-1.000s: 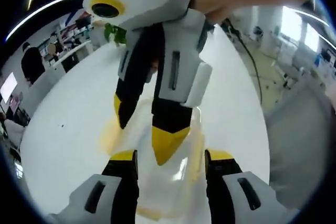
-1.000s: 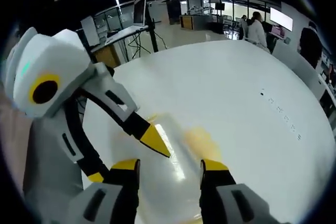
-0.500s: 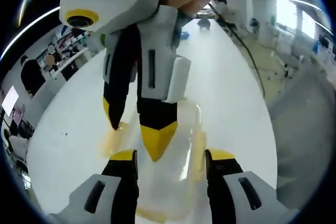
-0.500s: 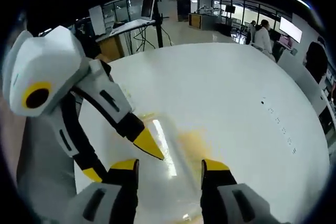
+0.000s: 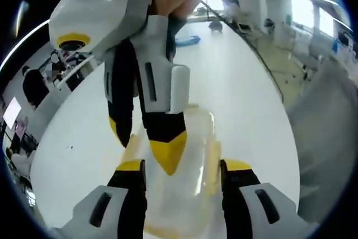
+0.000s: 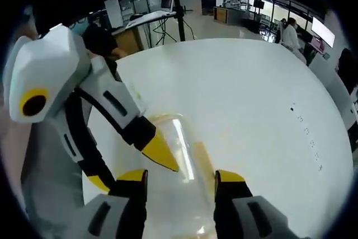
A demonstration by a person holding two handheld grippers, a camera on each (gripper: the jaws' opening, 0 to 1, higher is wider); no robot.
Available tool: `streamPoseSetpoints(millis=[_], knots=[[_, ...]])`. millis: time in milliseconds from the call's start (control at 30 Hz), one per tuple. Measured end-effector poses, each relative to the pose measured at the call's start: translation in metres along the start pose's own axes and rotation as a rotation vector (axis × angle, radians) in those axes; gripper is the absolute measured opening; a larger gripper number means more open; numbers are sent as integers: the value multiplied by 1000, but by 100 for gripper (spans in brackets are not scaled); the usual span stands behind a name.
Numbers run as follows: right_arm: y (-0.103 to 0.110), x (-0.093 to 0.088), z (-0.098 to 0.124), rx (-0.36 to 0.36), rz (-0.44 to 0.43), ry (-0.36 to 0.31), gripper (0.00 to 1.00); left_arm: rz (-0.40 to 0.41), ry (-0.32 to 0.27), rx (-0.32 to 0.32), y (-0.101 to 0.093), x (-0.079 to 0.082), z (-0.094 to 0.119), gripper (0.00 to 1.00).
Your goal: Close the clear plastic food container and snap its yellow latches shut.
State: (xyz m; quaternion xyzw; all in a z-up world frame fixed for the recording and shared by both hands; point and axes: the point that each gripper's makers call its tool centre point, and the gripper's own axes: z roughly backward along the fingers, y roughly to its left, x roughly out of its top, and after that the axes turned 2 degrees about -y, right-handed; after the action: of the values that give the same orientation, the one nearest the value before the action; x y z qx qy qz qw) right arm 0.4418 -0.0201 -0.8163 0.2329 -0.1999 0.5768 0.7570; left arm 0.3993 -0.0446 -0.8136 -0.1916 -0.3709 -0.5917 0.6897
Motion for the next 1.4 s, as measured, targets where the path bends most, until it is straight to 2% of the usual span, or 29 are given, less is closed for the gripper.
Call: streamPoseSetpoints(millis=[567,867,967,1033,1167,1400], knots=[[-2,-2,-3,68,33,90,42,-3,3,-36,0,1,-2,48],[0,-2,-4,93,66,99,42,-37,-10,-55,-3,2,-5,48],[0,-2,-5,101,72,108,42,-107,-9,-38,-5,3,-11,49],[0,-2,-5,108,78,109,42,-79,-10,-42,-3,3,-10,49],[0,-2,-7,143,98,121,42,-65,-21,-45,-3,3,-10,48],[1,-3,-8,161,100,128,41,-48,-36,-35,-2,2,-10,47]])
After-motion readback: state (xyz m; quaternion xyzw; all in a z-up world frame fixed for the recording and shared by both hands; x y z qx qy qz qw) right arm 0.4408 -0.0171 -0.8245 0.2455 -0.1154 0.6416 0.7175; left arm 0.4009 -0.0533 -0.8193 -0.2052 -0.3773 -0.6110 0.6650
